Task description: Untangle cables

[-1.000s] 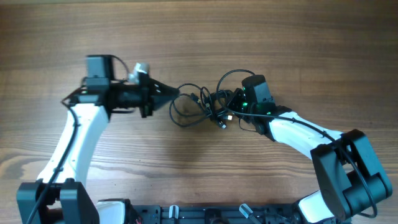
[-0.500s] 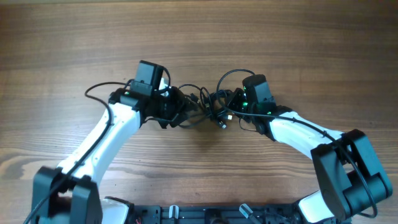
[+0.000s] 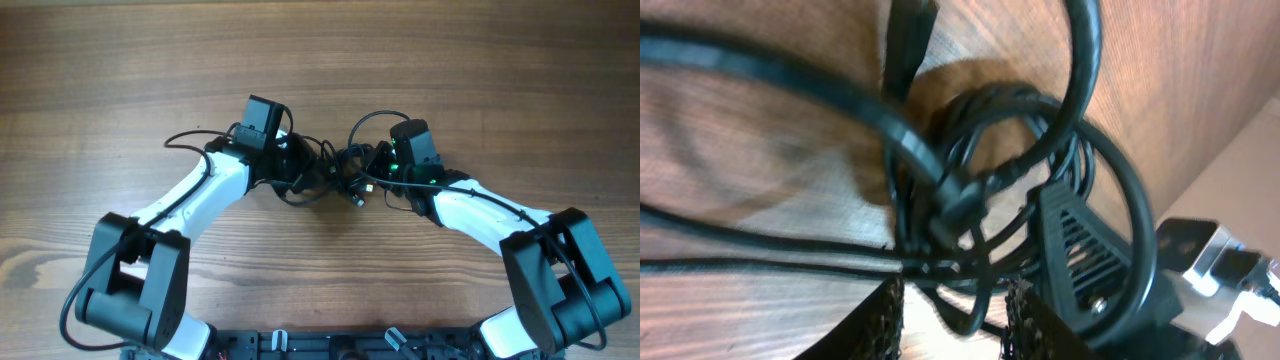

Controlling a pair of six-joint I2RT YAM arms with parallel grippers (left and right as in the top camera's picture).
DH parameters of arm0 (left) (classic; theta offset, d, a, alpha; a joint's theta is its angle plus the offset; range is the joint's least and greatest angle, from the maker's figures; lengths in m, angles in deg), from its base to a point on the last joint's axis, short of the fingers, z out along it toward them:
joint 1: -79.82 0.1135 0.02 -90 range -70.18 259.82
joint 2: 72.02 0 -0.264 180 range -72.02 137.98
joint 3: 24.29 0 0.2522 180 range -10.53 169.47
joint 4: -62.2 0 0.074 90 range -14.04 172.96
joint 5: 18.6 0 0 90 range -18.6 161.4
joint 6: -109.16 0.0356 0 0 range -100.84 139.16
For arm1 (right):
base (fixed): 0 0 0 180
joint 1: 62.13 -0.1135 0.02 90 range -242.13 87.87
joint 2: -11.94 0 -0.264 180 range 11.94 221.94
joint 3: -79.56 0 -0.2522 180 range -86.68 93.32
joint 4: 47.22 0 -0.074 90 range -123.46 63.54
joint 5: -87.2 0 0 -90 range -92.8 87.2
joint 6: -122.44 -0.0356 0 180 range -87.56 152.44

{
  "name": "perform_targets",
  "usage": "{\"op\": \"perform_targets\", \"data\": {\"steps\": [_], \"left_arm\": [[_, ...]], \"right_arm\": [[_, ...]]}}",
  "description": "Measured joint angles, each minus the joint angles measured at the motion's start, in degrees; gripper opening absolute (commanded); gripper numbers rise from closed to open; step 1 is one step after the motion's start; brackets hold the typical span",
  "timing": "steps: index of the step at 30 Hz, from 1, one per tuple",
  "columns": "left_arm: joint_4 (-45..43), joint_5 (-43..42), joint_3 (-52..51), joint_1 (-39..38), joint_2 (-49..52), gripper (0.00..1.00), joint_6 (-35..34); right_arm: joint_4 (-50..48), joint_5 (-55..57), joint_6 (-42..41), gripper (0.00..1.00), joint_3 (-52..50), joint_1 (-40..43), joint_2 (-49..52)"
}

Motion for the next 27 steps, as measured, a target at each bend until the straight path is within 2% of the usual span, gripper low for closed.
{"op": "perform_targets", "data": {"steps": [11,21,27], "left_arm": [[-2.8,0.0,0.0,-3.41,1.88,0.35,-1.11],[-1.55,0.72,0.0,-5.22,2.49,0.34,-1.09],[-3.69,0.87,0.02,-7.06,4.15,0.29,-1.14]], "right_arm": [[-0.07,-0.02,0.02,0.04,0.0,0.0,0.0],[-0.09,-0.02,0.02,0.04,0.0,0.0,0.0],[-0.09,0.02,0.46,0.04,0.0,0.11,0.0]]}}
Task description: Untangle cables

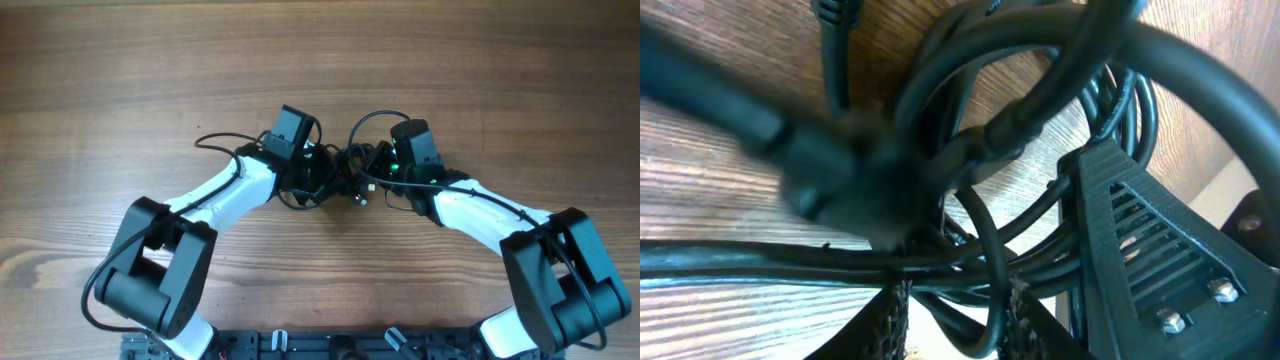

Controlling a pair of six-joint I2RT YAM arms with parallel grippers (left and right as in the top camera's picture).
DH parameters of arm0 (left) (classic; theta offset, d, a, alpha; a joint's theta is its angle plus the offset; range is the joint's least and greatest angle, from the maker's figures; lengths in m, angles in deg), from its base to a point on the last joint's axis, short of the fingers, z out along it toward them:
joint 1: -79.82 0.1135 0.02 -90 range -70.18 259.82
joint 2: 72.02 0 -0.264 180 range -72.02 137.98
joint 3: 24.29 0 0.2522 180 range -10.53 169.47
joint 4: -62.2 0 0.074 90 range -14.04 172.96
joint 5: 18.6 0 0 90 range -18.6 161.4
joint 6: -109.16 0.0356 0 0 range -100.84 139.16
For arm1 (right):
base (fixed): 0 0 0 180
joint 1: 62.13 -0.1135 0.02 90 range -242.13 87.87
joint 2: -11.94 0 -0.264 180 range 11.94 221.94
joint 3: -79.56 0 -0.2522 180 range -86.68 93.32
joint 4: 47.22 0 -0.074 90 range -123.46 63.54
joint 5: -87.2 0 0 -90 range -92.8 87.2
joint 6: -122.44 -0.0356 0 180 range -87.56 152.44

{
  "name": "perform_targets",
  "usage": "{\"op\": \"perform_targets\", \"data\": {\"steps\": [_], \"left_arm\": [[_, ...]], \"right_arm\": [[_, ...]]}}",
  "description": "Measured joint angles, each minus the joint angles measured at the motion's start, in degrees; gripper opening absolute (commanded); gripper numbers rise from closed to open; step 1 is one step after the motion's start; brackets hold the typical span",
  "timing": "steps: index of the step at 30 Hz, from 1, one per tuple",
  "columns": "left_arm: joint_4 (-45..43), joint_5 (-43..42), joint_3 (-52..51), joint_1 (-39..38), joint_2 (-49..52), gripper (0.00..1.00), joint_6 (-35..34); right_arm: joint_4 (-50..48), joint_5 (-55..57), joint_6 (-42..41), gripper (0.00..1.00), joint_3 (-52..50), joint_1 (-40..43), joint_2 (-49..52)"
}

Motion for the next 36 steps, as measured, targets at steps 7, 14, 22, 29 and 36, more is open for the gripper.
{"op": "perform_targets", "data": {"steps": [7,14,22,29,36], "left_arm": [[-0.02,0.02,0.02,0.02,0.26,0.27,-0.17],[-0.31,0.76,0.02,0.02,0.33,0.27,-0.17],[-0.28,1.05,0.02,-0.07,0.33,0.11,-0.2],[-0.46,0.85,0.31,-0.42,0.33,0.04,0.11],[-2.69,-8.52,0.26,1.2,1.07,0.04,0.07]], "right_arm": [[0.0,0.0,0.2,0.04,0.0,0.0,0.0],[0.02,-0.02,0.2,0.04,0.0,0.0,0.0],[0.0,-0.02,0.2,0.04,0.0,0.0,0.0],[0.0,-0.04,0.2,0.04,0.0,0.0,0.0],[-0.17,-0.04,0.83,0.04,0.0,0.0,0.0]]}}
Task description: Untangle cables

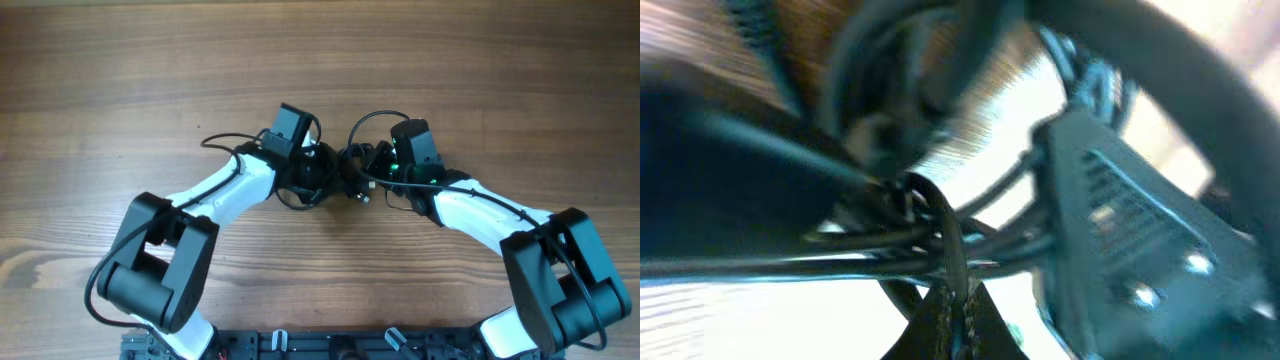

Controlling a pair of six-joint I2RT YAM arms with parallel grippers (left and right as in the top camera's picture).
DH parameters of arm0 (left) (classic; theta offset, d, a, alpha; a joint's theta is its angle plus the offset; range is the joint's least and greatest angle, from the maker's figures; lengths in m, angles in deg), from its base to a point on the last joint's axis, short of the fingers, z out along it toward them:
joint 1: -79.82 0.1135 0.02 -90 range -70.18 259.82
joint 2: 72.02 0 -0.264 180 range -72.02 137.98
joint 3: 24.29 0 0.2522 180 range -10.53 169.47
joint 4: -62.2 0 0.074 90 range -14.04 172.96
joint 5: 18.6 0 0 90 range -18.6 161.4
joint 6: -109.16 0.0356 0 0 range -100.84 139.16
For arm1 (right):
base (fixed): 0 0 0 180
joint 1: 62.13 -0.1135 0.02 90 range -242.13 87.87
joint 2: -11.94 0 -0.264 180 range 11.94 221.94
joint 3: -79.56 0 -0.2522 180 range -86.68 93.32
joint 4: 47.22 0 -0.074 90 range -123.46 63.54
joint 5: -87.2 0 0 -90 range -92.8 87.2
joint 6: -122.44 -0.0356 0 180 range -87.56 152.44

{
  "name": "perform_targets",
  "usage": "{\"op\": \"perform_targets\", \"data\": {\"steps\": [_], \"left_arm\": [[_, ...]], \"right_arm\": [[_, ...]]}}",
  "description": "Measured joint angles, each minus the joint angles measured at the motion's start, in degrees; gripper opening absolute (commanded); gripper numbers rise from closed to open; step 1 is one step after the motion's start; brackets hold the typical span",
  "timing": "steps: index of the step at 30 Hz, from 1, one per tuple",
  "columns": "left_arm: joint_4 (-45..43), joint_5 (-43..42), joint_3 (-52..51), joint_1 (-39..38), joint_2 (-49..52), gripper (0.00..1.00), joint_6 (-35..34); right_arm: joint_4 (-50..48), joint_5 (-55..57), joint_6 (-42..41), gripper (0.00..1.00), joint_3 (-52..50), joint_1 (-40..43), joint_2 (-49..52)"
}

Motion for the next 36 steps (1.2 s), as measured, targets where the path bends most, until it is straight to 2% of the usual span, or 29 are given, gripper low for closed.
{"op": "perform_targets", "data": {"steps": [8,17,24,36], "left_arm": [[-7.02,-15.41,-0.76,4.87,-0.09,0.04,-0.11],[-8.24,-25.64,-1.62,13.11,-6.64,0.04,-0.44],[-8.28,-30.01,-1.62,20.09,-14.16,0.04,-0.48],[-7.76,-33.75,-1.62,26.27,-15.26,0.04,-0.48]], "right_arm": [[-0.9,-0.48,-0.26,0.04,0.02,0.17,0.0],[-1.9,-2.36,-0.9,0.05,1.03,0.04,-0.33],[-1.79,-2.91,-1.11,0.04,1.05,-0.09,-0.33],[-1.97,-3.89,-1.2,0.04,1.33,-0.33,-0.33]]}}
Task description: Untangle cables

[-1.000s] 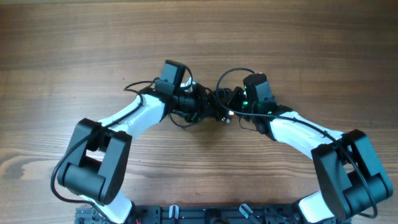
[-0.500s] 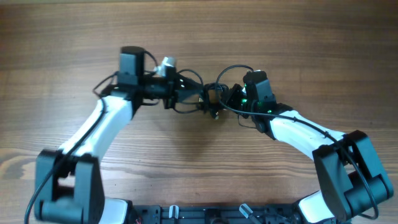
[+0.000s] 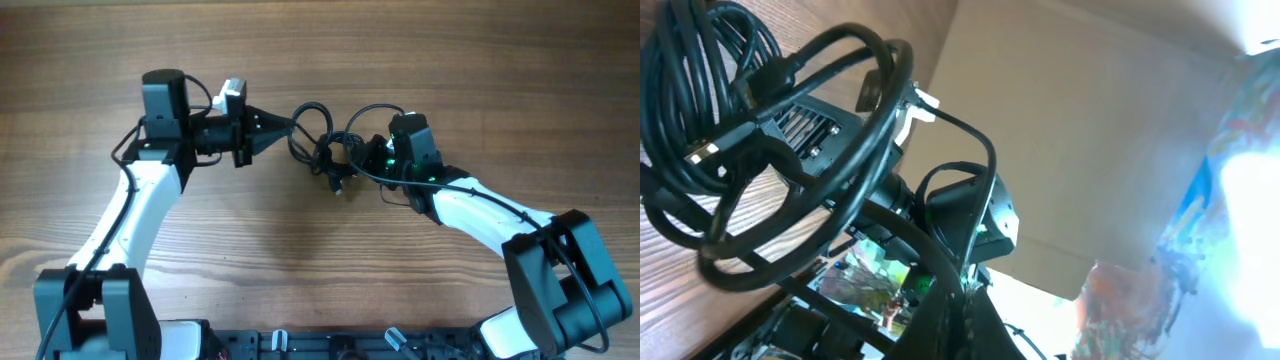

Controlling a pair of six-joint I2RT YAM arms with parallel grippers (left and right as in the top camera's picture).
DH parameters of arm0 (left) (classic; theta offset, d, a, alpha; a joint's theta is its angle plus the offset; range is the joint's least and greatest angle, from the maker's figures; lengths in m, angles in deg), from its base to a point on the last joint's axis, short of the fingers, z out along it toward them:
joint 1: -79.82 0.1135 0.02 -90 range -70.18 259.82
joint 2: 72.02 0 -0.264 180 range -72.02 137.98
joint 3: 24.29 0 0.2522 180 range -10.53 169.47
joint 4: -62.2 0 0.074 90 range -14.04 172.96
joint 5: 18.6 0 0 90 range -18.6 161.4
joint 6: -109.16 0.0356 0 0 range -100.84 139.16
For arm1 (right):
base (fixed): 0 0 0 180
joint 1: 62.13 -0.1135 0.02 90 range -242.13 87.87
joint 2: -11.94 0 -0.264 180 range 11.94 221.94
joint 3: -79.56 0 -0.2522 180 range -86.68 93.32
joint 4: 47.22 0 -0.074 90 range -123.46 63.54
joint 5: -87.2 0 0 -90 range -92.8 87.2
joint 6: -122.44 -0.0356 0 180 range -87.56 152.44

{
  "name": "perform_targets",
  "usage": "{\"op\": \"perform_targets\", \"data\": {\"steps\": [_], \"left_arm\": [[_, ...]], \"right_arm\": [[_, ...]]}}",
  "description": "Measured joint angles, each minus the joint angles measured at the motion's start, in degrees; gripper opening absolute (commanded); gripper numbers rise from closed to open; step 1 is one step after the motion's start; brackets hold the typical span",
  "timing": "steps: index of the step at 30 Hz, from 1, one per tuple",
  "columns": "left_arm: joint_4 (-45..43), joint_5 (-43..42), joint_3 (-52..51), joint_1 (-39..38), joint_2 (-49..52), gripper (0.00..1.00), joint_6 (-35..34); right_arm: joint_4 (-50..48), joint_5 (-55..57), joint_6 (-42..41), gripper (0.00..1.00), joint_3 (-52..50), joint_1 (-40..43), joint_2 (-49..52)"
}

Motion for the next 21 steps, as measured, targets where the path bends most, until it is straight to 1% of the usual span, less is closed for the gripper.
{"op": "perform_targets", "data": {"steps": [4,5,10,18,21], "left_arm": [[0.04,-1.62,0.0,2.69,0.0,0.04,-0.02],[0.09,-2.78,0.0,4.7,0.0,0.04,-0.02],[0.22,-5.38,-0.22,9.35,0.0,0.04,-0.02],[2.12,-6.34,-0.22,11.56,-0.07,0.04,0.94],[2.38,-6.58,-0.33,13.57,-0.22,0.04,0.94]], "right_arm": [[-0.2,-0.5,-0.2,0.04,0.09,-0.13,-0.02],[-0.28,-1.05,-0.33,0.04,0.55,-0.39,-0.02],[-0.63,-1.51,-0.35,0.04,0.81,-0.76,-0.24],[-0.87,-1.55,-0.33,0.04,0.85,-0.87,-0.24],[-1.2,-2.12,-0.33,0.04,1.05,-0.98,-0.24]]}}
